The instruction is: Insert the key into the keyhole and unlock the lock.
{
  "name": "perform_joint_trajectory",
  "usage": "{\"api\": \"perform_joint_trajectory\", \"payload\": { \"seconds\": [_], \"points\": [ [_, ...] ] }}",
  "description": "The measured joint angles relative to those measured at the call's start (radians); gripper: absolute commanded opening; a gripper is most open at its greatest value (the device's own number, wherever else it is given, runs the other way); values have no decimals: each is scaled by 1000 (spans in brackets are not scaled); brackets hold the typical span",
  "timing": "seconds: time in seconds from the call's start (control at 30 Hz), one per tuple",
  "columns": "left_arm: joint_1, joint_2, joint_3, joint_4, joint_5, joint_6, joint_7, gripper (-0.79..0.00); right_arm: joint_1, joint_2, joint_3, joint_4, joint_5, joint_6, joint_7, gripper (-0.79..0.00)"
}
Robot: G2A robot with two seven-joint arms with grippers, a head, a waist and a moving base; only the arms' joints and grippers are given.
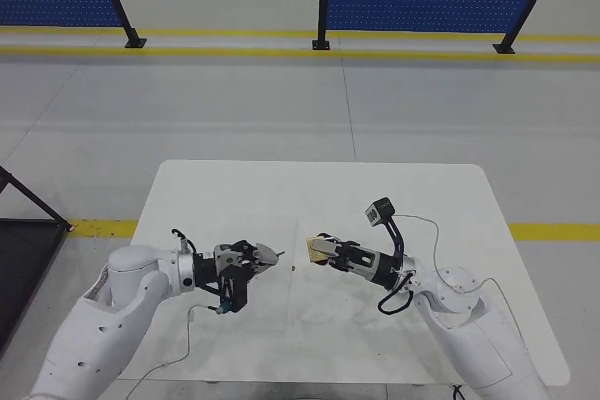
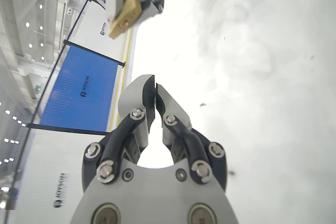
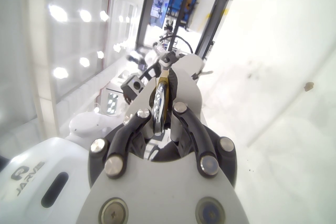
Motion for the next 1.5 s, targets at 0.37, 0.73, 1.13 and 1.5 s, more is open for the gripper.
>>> {"api": "perform_joint_trajectory", "payload": {
  "seconds": [0.37,0.73,1.13,1.5],
  "points": [
    [-91,32,27,84,353,533,316,-785,0,0,0,0,0,0,0,-785],
    [-130,30,58,91,360,681,341,-785,0,0,0,0,0,0,0,-785],
    [-161,28,61,111,234,731,397,-785,0,0,0,0,0,0,0,-785],
    [-240,26,120,171,243,795,517,-785,0,0,0,0,0,0,0,-785]
  ]
}}
